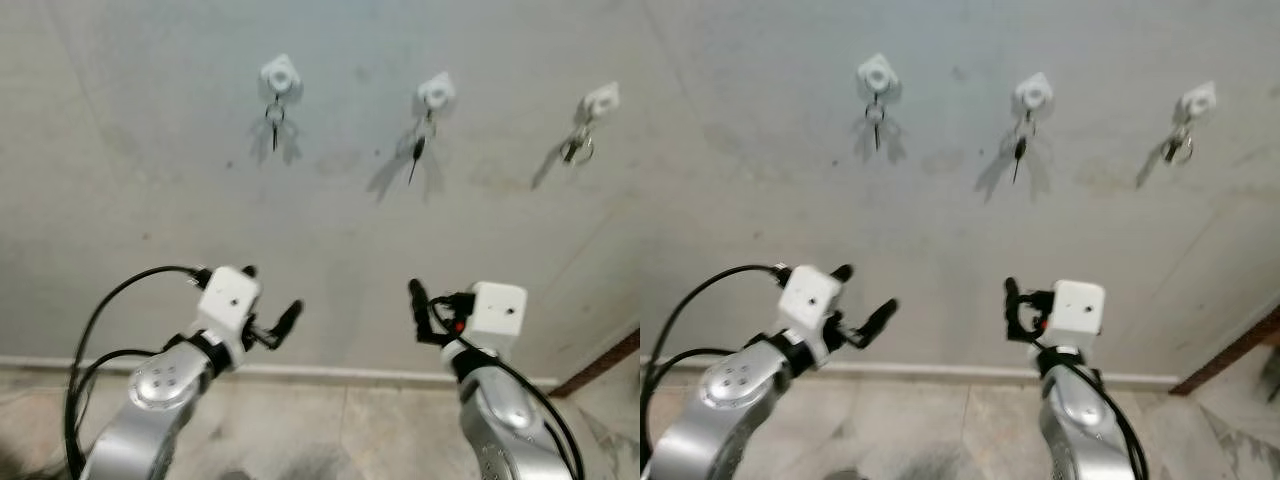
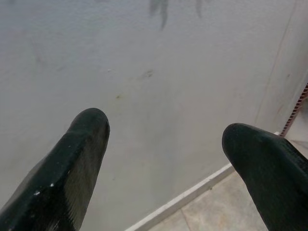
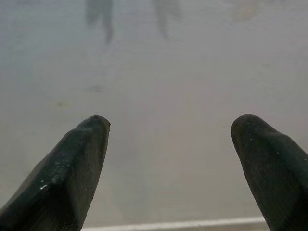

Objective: Hang keys on a hook

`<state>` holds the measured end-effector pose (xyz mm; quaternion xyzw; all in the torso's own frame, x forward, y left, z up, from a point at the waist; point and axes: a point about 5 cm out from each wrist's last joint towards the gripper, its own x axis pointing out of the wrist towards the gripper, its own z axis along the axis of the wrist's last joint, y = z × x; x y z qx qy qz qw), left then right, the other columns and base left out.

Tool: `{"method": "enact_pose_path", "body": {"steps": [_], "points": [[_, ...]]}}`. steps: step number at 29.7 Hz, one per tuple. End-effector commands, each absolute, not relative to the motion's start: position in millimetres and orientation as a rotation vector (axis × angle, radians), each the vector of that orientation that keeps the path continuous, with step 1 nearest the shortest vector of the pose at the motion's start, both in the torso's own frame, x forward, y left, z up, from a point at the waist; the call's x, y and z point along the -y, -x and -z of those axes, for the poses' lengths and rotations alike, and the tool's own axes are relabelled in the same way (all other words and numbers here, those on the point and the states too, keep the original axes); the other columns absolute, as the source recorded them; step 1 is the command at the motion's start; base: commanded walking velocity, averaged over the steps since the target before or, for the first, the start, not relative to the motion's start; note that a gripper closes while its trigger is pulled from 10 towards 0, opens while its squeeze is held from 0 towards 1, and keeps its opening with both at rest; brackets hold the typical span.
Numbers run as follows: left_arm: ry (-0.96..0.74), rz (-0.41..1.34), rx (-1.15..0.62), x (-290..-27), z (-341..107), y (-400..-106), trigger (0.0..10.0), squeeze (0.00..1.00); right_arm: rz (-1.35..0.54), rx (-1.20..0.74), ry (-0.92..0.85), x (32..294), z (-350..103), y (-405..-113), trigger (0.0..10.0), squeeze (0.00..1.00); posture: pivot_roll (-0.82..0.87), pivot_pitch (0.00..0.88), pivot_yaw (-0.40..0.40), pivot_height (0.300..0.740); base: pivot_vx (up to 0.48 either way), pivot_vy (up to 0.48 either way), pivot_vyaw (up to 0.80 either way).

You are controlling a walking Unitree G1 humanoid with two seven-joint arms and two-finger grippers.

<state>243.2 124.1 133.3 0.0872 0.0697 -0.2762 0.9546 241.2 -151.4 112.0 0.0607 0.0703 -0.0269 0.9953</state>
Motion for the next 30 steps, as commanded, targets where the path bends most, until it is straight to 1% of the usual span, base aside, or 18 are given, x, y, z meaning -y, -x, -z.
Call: {"method": "enact_pose_path", "body": {"steps": [1,30], "points": [[-0.193,0.543,-0.142,-129.8,-134.0,-244.7,10.0,0.0,0.042,-0.128,-0.134,147.2,-114.7,-243.2,10.0,0.0,0.23,0.056,-0.068,0.74,-0.352,0.0,0.0],[-0.178,0.539,-0.118,-124.8,-132.8,-253.0,10.0,0.0,0.048,-0.113,-0.111,153.3,-116.3,-247.4,10.0,0.0,0.21,0.034,-0.074,0.74,-0.342,0.0,0.0]]}}
